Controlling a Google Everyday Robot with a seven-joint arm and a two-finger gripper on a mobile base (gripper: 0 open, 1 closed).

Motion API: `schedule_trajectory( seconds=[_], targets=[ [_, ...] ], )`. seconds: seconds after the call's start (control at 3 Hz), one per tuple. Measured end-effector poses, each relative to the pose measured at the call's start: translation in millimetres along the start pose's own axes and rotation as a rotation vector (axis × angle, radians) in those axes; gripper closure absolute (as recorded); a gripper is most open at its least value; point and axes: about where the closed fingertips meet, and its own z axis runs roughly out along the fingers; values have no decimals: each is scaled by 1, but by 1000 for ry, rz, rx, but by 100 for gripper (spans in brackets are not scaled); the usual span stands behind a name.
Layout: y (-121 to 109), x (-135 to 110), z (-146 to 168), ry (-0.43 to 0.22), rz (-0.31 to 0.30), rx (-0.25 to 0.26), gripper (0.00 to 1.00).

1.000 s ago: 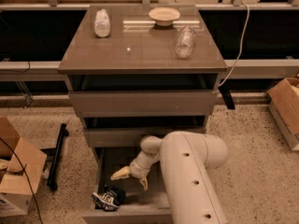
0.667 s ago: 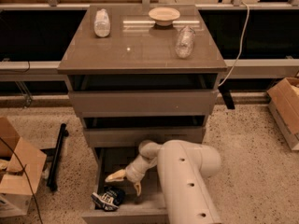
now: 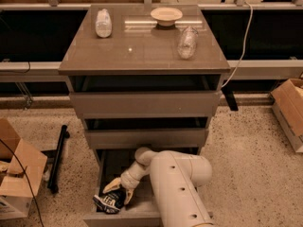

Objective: Pick blue chip bag from bottom drawer and place on counter

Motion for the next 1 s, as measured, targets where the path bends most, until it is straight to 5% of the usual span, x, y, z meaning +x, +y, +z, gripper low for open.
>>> schedule_trajectory(
  seconds=[1.0],
  targets=[
    [9, 11, -17, -67, 24, 30, 96]
  ],
)
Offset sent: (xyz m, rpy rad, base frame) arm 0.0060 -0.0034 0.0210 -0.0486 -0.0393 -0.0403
